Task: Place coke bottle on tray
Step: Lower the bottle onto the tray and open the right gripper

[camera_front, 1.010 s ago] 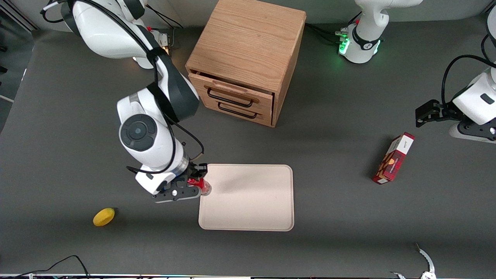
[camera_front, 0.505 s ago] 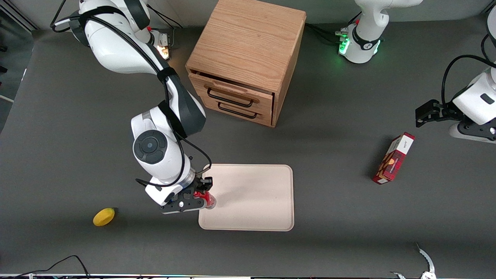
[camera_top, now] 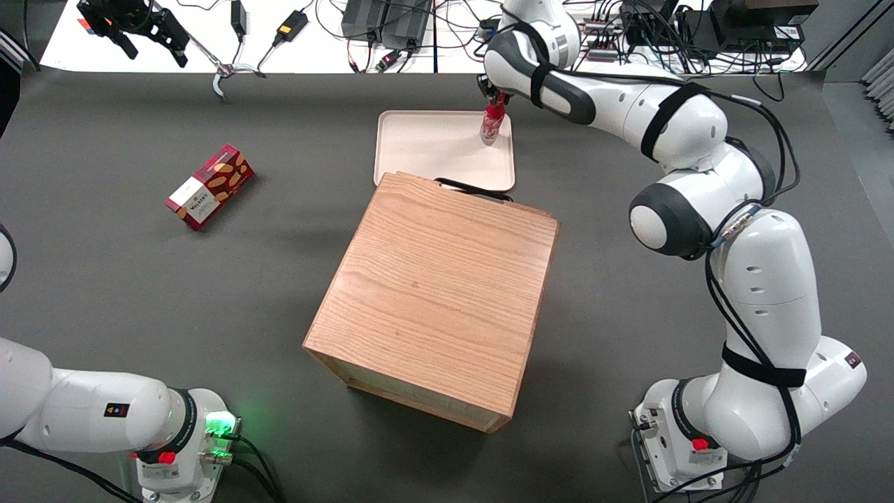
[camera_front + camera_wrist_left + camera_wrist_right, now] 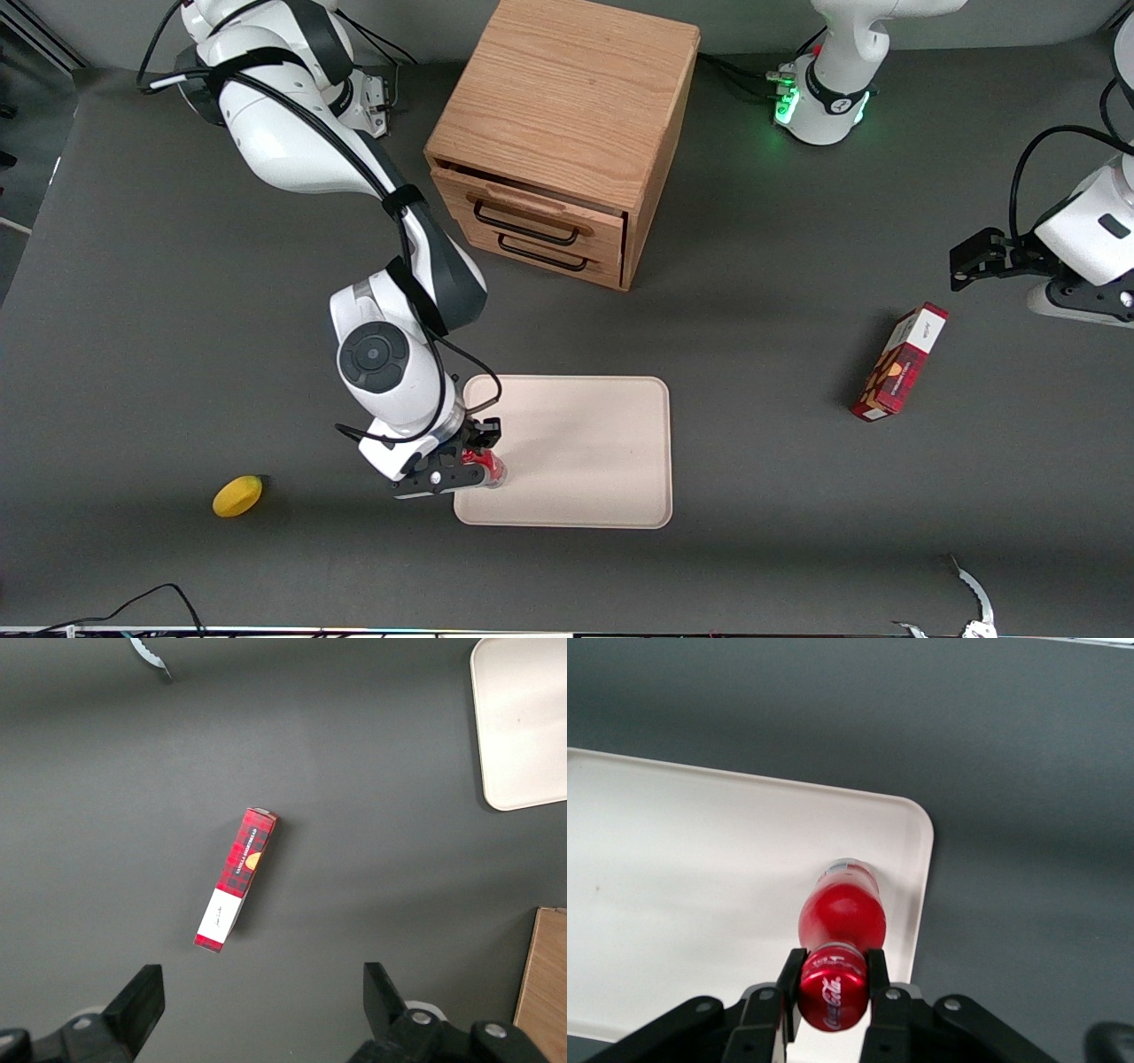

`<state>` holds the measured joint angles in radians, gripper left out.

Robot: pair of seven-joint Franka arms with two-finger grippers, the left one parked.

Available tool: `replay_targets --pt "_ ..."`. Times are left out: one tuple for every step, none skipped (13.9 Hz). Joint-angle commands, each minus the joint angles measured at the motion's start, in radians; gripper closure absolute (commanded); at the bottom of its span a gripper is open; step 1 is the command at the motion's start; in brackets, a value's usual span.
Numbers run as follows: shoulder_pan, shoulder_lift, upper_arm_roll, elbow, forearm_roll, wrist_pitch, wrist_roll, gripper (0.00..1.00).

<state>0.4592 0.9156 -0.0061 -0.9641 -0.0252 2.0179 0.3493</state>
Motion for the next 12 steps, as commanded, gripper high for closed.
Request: replay_targets --pt "0.012 0.032 -0.005 0.051 -0.001 0.013 0.025 1.00" --pt "0.012 0.035 -0.005 0.051 -0.001 0.015 0.025 1.00" --pt "0.012 0.036 -0.005 0.051 -0.001 0.015 0.025 1.00" --pt "0.012 0.037 -0.006 0.051 -0.001 0.016 0.025 1.00" --pt "0.012 0.037 -0.006 0.051 -0.001 0.016 0.026 1.00" --pt "0.010 0.037 -0.005 0.051 -0.001 0.018 0.026 0.88" --pt "0.012 0.037 -0.005 0.051 -0.001 0.022 0.030 0.74" --pt "0.012 0.039 -0.006 0.051 -0.001 0.024 0.030 0.59" --pt "0.010 0.039 -0.006 0.051 -0.001 0.024 0.030 0.37" --pt "0.012 0.039 -0.006 0.051 -0.001 0.025 0.028 0.15" --pt "0.010 0.039 -0.006 0.051 -0.001 0.027 0.028 0.08" --pt "0.012 0.039 -0.006 0.051 -0.001 0.025 0.030 0.03"
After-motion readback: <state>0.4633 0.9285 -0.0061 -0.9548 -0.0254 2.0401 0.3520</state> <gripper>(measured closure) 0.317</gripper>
